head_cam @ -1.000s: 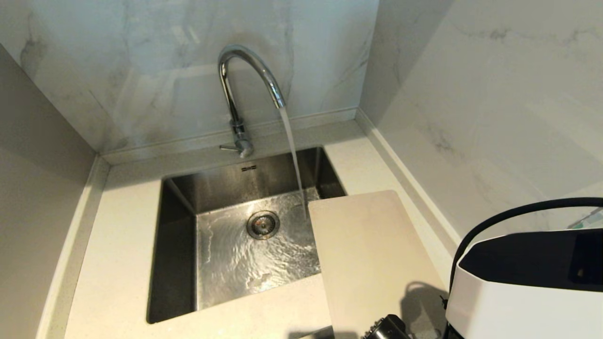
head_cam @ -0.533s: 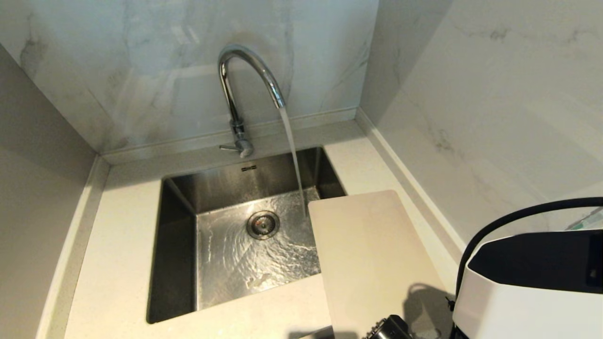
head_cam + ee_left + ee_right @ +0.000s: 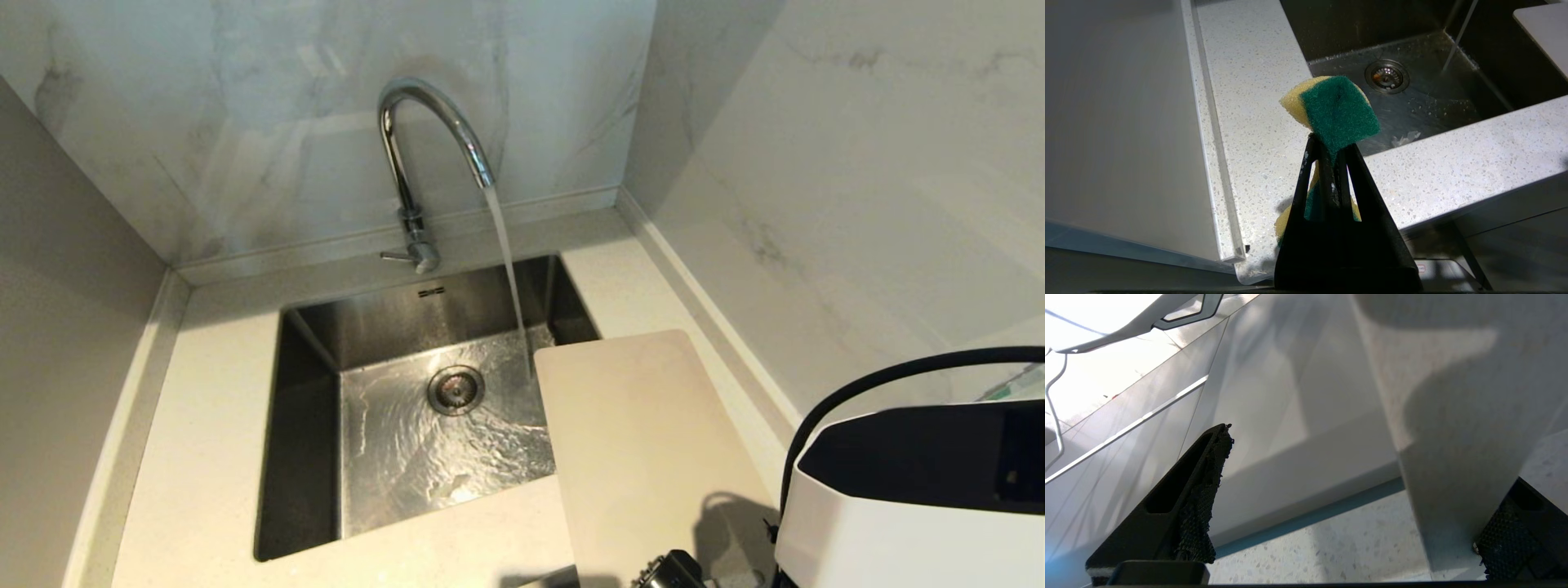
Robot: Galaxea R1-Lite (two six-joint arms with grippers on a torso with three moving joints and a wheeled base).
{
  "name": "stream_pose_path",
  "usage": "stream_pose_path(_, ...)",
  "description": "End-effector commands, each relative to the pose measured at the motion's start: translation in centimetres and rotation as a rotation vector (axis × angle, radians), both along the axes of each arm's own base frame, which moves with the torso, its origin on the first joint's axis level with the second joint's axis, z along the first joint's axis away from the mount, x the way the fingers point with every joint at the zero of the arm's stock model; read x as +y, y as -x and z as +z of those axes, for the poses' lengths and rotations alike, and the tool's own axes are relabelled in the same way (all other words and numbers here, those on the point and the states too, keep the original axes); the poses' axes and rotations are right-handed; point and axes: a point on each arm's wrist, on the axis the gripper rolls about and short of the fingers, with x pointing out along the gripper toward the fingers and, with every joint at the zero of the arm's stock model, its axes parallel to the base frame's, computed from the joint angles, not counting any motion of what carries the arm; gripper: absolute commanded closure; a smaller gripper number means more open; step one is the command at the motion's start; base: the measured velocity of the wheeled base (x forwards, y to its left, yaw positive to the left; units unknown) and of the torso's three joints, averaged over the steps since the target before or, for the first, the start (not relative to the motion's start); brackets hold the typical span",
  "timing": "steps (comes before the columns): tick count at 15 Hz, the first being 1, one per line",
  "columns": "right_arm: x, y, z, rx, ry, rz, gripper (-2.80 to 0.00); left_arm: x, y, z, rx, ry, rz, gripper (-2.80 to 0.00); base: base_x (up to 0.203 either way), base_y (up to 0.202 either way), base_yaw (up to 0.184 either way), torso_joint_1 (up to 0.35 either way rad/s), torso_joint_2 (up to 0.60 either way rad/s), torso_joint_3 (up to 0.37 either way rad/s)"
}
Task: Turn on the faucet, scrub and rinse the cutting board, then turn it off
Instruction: Pick up the cutting board
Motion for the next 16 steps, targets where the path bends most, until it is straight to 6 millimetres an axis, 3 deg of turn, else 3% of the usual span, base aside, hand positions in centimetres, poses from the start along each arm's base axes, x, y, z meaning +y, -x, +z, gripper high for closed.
stream_pose_path(1, 0.11, 0.26, -0.46, -0.007, -0.001, 0.017, -2.80, 0.00, -0.01, 0.01, 0.000, 0.000, 0.001, 0.00, 0.000, 0.000, 0.000, 0.000, 0.00, 0.000)
stream_pose_path(16, 0.08, 0.28, -1.11, -0.026, -0.008, 0.018, -2.80, 0.00, -0.01, 0.01, 0.000, 0.000, 0.001, 0.00, 0.000, 0.000, 0.000, 0.000, 0.00, 0.000)
